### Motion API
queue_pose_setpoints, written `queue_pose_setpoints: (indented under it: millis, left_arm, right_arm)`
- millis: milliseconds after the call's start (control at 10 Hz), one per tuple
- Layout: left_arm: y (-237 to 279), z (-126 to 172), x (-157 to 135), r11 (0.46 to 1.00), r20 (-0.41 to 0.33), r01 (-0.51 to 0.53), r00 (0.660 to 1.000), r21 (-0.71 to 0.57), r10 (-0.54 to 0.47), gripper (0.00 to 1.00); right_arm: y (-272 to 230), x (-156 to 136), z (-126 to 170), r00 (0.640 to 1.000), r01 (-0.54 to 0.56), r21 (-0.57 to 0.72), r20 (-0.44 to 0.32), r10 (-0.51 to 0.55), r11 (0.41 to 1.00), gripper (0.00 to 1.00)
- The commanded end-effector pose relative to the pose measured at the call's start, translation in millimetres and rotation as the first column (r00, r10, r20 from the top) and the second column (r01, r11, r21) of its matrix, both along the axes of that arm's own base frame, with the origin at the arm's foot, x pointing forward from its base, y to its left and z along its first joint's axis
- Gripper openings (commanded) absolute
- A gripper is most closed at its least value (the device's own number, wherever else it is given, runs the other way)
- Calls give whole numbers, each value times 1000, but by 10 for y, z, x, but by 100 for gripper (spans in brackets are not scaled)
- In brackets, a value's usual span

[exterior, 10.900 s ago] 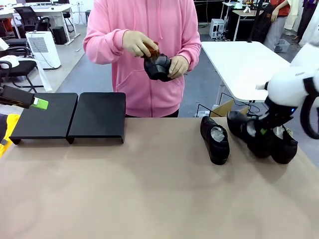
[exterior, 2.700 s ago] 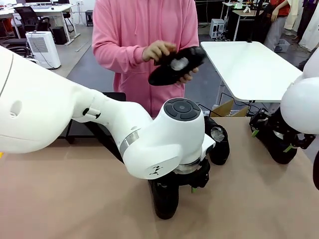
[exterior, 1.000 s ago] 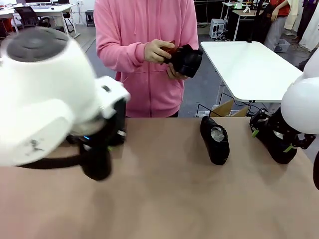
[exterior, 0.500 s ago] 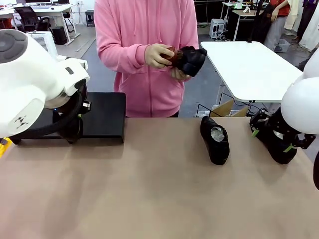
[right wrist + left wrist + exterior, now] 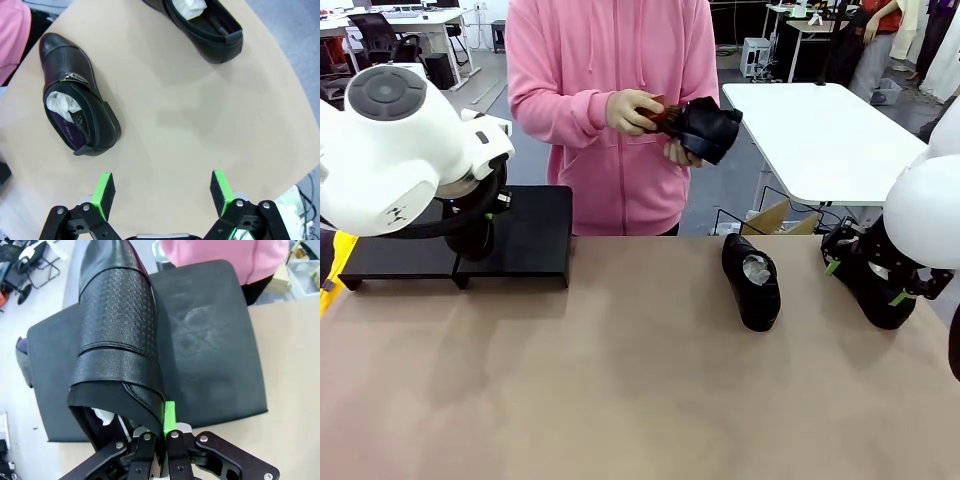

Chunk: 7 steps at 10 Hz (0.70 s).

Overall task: Organize the shoes by placing them on the stand.
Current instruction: Place the Shoe from the middle of the table onto the Shoes Stand.

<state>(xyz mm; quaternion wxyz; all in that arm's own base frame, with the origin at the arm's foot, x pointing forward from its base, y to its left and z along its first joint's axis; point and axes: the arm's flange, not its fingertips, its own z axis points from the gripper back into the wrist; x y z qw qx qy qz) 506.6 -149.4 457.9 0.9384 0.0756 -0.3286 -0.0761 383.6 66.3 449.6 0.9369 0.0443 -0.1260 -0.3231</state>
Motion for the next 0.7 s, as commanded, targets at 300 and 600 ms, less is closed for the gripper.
queue_pose_setpoints:
  millis: [300,600]
  left_arm:
    - [-216,-294,232,999,-20,-2,1000,49,3,0]
    - [-198,-364,314,999,-7,-21,1000,46,22,0]
  right_arm:
    - [-8,-2,-9,1000,-6,6,12,6,1000,100]
    - [-8,-2,-9,1000,-6,6,12,6,1000,100]
